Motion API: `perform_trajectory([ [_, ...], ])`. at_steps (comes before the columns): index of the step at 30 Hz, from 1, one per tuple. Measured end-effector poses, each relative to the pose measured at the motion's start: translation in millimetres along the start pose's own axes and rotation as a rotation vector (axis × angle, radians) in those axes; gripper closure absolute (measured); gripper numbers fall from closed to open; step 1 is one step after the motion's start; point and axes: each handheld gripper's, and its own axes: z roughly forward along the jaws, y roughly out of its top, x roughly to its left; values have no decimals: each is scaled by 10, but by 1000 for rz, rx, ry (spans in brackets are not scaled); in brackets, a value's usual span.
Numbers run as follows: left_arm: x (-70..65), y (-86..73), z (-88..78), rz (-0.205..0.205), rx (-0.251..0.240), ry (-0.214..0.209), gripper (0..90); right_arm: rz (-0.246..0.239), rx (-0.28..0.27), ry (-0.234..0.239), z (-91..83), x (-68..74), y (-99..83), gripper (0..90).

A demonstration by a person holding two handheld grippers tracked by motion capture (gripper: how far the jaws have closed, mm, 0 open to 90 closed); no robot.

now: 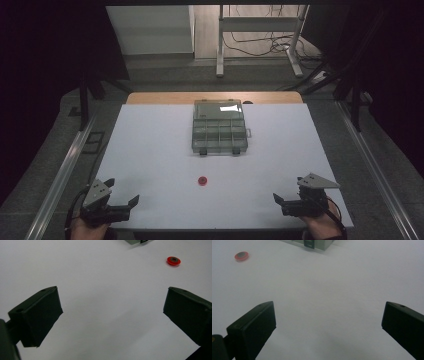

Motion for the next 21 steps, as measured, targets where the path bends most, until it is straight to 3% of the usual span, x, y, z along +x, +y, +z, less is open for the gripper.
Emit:
perform_trajectory([
  [13, 1, -6, -9, 2, 3, -10, 23, -16, 12, 9, 19, 11, 14, 0],
  [21, 35, -12, -16, -36, -6, -6, 3, -6, 24, 18, 32, 4, 18, 0],
])
